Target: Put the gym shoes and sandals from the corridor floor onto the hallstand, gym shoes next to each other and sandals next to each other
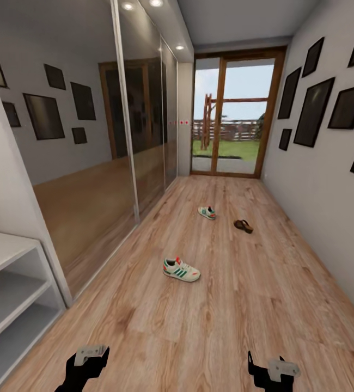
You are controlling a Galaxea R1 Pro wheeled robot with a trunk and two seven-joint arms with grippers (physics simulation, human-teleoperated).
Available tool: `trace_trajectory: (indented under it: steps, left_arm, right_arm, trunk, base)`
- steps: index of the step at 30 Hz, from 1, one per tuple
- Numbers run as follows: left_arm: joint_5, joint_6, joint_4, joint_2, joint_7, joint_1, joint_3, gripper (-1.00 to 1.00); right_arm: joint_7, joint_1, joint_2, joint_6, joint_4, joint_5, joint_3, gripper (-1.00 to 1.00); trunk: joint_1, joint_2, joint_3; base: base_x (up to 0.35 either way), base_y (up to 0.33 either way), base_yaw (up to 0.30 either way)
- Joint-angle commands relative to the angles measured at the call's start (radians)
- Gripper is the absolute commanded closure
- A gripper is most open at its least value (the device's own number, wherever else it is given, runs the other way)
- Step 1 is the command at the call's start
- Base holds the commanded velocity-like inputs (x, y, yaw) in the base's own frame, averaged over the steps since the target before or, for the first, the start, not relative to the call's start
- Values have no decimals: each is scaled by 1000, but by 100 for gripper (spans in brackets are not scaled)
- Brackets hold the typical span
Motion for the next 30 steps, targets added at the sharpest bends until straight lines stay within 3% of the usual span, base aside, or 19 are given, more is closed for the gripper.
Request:
trace_trajectory:
  steps: [1, 11, 30]
  left_arm:
    - [-7, -3, 1, 0, -6, -1, 9, -100]
    - [-7, -4, 1, 0, -6, 0, 9, -100]
    - [-7, -4, 1, 0, -6, -1, 8, -100]
  right_arm:
    - [-4, -1, -1, -3, 0, -8, 9, -100]
    - [-4, -1, -1, -2, 0, -8, 9, -100]
    - [-4, -1, -1, -3, 0, -8, 9, -100]
  trunk:
    - [0, 0, -1]
    - [0, 0, -1]
    - [0, 0, -1]
  base:
    - [337, 0, 0]
    - [337, 0, -57]
    - [338, 0, -223]
